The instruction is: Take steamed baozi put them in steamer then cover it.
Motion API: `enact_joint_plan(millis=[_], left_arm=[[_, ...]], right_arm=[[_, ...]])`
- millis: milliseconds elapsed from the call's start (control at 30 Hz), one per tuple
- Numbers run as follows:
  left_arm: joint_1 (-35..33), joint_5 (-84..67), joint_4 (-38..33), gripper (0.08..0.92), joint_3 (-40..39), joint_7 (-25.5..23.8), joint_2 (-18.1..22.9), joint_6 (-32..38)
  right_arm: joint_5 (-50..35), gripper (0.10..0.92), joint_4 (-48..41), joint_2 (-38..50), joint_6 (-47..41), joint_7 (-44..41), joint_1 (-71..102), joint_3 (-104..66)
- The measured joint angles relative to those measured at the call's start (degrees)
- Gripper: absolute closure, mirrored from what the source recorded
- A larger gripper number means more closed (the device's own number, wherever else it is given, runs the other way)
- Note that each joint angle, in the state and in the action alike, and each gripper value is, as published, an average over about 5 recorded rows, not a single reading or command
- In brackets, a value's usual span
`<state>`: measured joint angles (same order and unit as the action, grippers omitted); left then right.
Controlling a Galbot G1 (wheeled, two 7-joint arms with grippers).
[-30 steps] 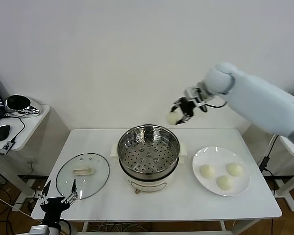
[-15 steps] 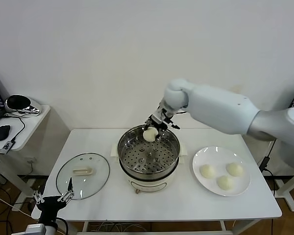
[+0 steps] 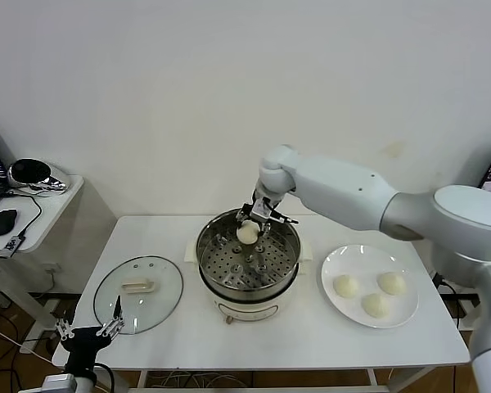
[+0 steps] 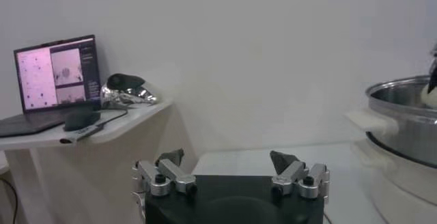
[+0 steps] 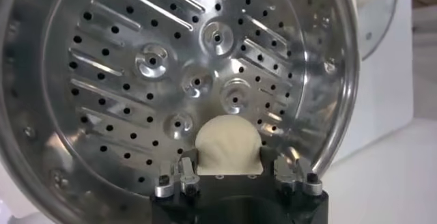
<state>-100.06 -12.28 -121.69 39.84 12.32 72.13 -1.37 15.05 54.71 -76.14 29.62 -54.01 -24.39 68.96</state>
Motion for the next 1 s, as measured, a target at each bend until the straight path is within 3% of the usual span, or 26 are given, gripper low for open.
enact_joint_plan(millis=[233,500,600,767,1000], left_arm=[[0.1,0.0,0.0,0.177,0.0,0.0,0.1,0.0],[0.2,0.0,-0.1,0.177,0.0,0.1,0.5,0.0],[0.2,0.0,-0.3,0.177,0.0,0.1,0.6,-0.1],[0.1,0.0,-1.0,0.177,-0.1,0.0,0.4,-0.4],[0.0,-0.6,-1.7,0.177,0.5,0.0,-0.6,-0.8]], right_arm=[[3.7,0.416,-3.1,-1.7,3.8,2.1,1.1,-0.9],[3.6,0.228,-3.3,-1.4,5.7,3.2,0.4,-0.4],[1.2,0.206,-1.8,-0.5,4.9,2.9,-0.8,0.3],[-5.8,0.203,3.7,2.8,-1.4,1.6,-4.3,1.9],[-16.3,0.203,16.8,13.0,-20.3,-0.7,-10.6,4.8]])
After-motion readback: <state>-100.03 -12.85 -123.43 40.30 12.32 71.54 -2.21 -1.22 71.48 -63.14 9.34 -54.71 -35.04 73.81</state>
